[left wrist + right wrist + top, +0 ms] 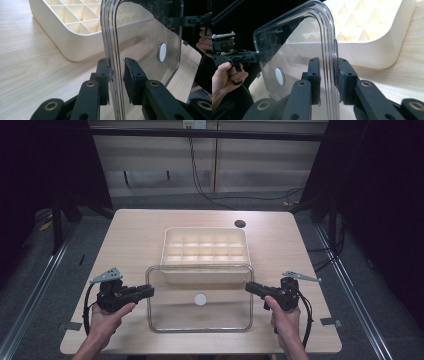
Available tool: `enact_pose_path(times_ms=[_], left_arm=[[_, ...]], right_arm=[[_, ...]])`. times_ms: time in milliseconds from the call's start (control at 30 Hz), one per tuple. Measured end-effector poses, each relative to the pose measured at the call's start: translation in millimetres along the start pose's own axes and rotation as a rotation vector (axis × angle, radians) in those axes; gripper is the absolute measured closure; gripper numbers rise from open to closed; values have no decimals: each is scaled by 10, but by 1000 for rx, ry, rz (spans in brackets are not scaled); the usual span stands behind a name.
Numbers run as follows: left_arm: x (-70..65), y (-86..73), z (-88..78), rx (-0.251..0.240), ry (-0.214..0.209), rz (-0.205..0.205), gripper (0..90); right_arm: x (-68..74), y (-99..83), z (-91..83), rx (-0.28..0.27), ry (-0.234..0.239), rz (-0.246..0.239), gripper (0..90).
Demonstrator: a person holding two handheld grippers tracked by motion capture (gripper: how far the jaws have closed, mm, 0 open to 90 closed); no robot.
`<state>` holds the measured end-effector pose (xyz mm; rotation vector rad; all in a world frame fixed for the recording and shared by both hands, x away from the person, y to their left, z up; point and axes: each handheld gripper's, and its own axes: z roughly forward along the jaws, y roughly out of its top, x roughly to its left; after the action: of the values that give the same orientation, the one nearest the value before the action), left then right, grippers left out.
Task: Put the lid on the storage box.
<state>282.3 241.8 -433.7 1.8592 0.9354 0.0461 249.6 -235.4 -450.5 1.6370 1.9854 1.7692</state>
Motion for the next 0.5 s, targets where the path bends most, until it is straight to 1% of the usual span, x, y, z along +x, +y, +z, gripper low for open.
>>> enact_pose_path(times_ms=[67,267,433,500], left_arm=[[-7,13,-11,-2,-3,4,753],[-38,64,-27,-17,-14,9,758],[-45,128,-25,-27,-6,14,760],[-49,147,-22,-27,-2,21,759]], right_arm=[[31,29,-26,-11,0,-8,745],[52,77,-53,-24,-8,-17,744],[80,134,-60,-27,-30,-40,736],[88,156,-63,-31,-31,-41,734]])
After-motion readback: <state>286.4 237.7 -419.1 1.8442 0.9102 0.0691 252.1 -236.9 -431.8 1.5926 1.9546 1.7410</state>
